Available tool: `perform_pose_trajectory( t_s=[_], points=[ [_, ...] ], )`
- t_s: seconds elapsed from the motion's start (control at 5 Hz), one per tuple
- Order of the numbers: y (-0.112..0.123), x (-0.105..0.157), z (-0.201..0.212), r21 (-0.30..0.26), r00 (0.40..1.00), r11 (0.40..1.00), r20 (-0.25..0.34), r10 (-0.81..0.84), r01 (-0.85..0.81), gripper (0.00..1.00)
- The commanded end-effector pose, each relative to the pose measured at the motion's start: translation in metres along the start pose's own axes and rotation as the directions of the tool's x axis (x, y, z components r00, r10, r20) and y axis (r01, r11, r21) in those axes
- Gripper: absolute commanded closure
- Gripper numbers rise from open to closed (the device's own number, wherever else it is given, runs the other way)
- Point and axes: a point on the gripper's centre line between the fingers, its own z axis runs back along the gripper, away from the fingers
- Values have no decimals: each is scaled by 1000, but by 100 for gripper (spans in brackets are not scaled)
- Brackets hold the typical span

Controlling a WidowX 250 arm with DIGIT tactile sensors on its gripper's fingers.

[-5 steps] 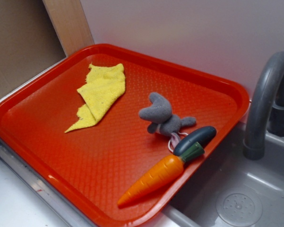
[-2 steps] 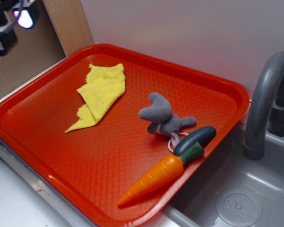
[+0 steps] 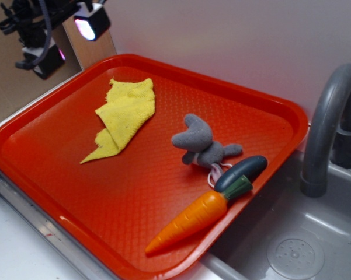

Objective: Grab the gray animal.

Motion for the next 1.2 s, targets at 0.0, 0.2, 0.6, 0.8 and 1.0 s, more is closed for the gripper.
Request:
perform_pose_trajectory(
  t_s=[0.0,0.2,0.6,0.8,1.0],
  points=[
    [11,48,2,71,856,875,183,-483,478,0],
    [21,75,-19,53,702,745,296,-647,665,0],
    [25,109,-59,-35,656,691,356,-666,722,0],
    [18,119,-82,-96,631,647,366,-683,756,0],
    [5,122,-98,-112,583,591,383,-716,799,0]
  ],
)
